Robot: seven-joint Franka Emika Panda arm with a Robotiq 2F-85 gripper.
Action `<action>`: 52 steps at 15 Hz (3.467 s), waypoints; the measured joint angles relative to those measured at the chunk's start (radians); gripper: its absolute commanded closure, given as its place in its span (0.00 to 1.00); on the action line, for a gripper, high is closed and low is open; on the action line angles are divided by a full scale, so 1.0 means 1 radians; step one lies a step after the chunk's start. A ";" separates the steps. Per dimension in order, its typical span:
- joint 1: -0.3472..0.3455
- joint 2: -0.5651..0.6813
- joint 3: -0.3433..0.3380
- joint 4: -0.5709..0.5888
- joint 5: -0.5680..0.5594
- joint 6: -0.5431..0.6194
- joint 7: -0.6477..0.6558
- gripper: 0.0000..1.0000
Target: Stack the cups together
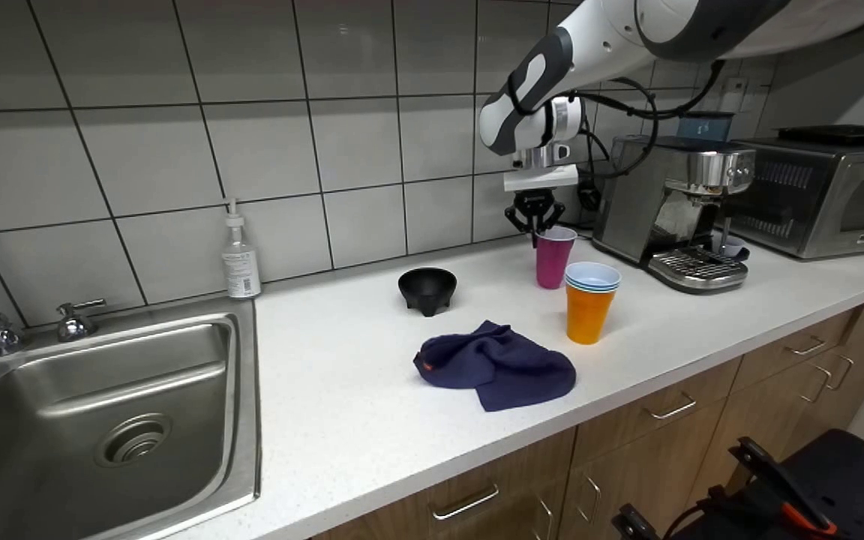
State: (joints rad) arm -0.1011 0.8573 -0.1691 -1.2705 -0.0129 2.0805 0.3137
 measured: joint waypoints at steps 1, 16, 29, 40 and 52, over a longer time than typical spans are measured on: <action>0.007 -0.017 0.000 -0.021 0.000 0.006 -0.001 0.99; 0.181 -0.298 0.008 -0.446 -0.022 0.158 0.012 0.99; 0.263 -0.529 0.055 -0.762 -0.083 0.289 0.073 0.99; 0.251 -0.765 0.067 -0.957 -0.132 0.349 0.073 0.99; 0.149 -0.934 0.083 -1.058 -0.232 0.338 0.095 0.99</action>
State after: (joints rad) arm 0.0481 -0.0769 -0.0864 -2.3287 -0.2452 2.4185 0.4089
